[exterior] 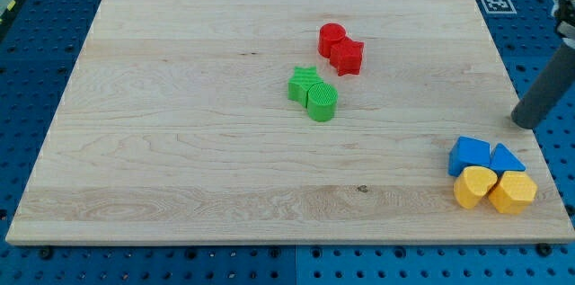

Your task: Push the blue triangle below the green blocks

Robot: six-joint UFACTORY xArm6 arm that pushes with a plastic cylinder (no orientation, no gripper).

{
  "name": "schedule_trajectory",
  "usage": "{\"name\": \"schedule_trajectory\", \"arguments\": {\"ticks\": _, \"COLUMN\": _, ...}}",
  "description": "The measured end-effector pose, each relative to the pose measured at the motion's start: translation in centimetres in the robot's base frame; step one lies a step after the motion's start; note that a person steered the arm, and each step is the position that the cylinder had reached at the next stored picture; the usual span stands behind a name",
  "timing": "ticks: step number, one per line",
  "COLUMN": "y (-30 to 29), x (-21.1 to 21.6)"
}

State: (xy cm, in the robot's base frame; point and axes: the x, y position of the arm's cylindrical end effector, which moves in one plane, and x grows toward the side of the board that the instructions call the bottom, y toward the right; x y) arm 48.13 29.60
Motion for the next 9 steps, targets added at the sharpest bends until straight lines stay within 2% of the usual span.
{"name": "schedule_trajectory", "arguments": {"ticks": 3, "y": 1.6, "x": 0.0}}
{"name": "schedule_trajectory", "arguments": {"ticks": 5, "y": 4.8, "x": 0.9}}
{"name": "schedule_trajectory", "arguments": {"ticks": 9, "y": 4.9, "x": 3.1}}
